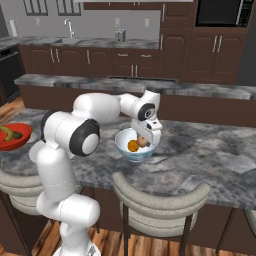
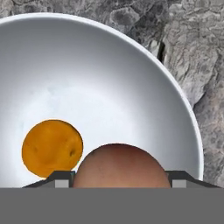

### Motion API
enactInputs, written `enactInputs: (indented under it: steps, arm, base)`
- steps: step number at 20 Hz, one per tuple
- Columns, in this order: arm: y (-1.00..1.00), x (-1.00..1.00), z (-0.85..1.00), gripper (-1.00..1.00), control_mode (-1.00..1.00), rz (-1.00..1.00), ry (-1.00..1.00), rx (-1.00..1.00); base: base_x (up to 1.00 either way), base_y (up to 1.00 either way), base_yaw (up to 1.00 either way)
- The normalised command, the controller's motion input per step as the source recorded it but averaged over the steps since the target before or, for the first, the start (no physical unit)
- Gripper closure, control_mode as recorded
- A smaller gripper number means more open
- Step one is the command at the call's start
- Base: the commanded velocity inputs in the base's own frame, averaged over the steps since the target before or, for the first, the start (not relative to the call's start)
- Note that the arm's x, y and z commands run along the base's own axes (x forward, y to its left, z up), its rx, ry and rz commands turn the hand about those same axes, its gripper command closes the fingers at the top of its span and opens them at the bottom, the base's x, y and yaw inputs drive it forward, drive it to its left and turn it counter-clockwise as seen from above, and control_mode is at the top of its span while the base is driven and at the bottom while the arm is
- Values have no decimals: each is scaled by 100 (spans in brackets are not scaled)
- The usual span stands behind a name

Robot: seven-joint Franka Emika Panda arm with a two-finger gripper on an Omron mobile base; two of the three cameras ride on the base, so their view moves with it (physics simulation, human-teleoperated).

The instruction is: Take the fruits from the plate on the dining counter and place two fruits in each bowl.

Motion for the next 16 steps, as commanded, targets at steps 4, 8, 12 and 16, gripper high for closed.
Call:
enactInputs:
  steps: [4, 8, 12, 16]
  arm:
    - [-3, 26, -21, 100, -100, 0, 0, 0]
    - [-7, 19, -23, 100, -100, 0, 0, 0]
    - [-4, 17, -22, 100, -100, 0, 1, 0]
    - [-2, 13, -16, -100, -100, 0, 1, 0]
  base:
    - [0, 0, 0]
    - [0, 0, 0]
    - [0, 0, 0]
    - [0, 0, 0]
